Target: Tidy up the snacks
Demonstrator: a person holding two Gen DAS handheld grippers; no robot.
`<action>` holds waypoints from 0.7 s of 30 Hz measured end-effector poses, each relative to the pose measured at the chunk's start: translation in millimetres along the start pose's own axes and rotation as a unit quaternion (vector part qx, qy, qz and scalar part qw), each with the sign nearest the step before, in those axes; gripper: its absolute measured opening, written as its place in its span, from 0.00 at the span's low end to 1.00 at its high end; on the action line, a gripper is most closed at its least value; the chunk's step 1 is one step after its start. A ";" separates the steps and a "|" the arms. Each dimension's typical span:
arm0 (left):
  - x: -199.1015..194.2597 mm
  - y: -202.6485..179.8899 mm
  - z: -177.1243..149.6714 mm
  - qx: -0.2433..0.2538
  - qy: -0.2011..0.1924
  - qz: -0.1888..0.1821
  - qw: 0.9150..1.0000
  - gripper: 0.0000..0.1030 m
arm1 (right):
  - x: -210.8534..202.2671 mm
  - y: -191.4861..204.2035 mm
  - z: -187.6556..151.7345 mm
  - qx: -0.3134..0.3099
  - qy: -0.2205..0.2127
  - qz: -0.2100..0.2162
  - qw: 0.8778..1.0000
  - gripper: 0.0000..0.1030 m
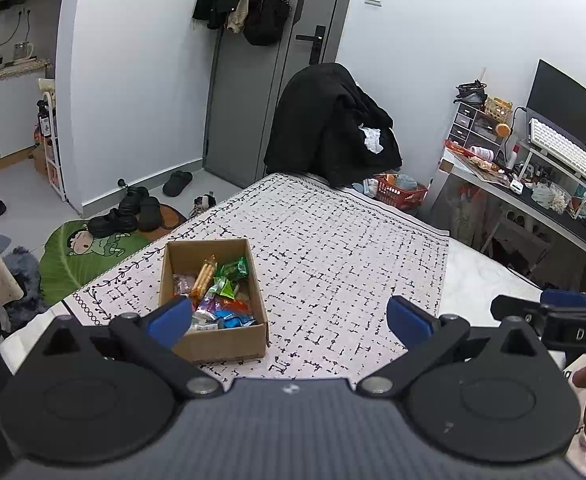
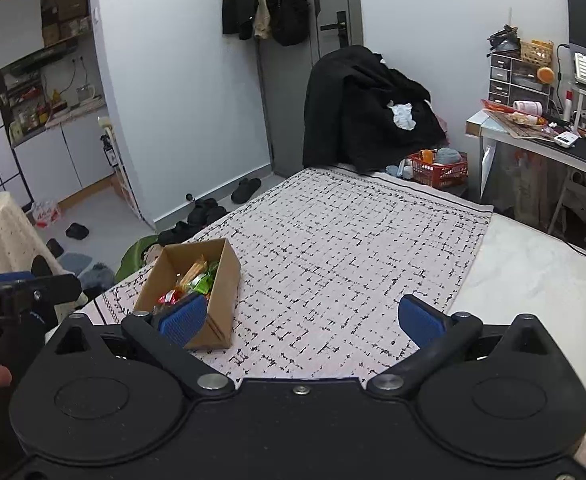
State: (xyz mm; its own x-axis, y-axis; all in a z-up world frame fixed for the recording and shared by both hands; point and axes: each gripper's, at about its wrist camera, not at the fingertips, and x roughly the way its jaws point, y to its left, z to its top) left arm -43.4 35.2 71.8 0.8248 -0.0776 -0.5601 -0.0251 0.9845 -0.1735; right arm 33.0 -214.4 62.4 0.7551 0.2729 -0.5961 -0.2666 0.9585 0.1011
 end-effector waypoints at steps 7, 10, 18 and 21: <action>4.0 -0.9 -3.2 0.021 0.008 0.006 1.000 1.00 | 4.5 3.6 -3.8 0.005 0.011 0.001 1.000 1.00; 5.4 1.0 -4.1 0.017 0.012 0.002 1.000 1.00 | 5.1 3.6 -3.9 0.007 0.014 0.001 1.000 1.00; 7.5 2.4 -6.5 0.019 0.018 0.006 1.000 1.00 | 6.0 1.6 -3.2 0.008 0.016 -0.002 1.000 1.00; 8.4 2.8 -7.1 0.019 0.021 0.007 1.000 1.00 | 5.9 2.1 -3.3 0.008 0.018 -0.001 1.000 1.00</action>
State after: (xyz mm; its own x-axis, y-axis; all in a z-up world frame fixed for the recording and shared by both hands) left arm -40.5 36.2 60.9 0.7997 -0.0696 -0.5963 -0.0141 0.9908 -0.1345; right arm 34.9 -211.1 56.4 0.7343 0.2674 -0.6239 -0.2545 0.9605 0.1122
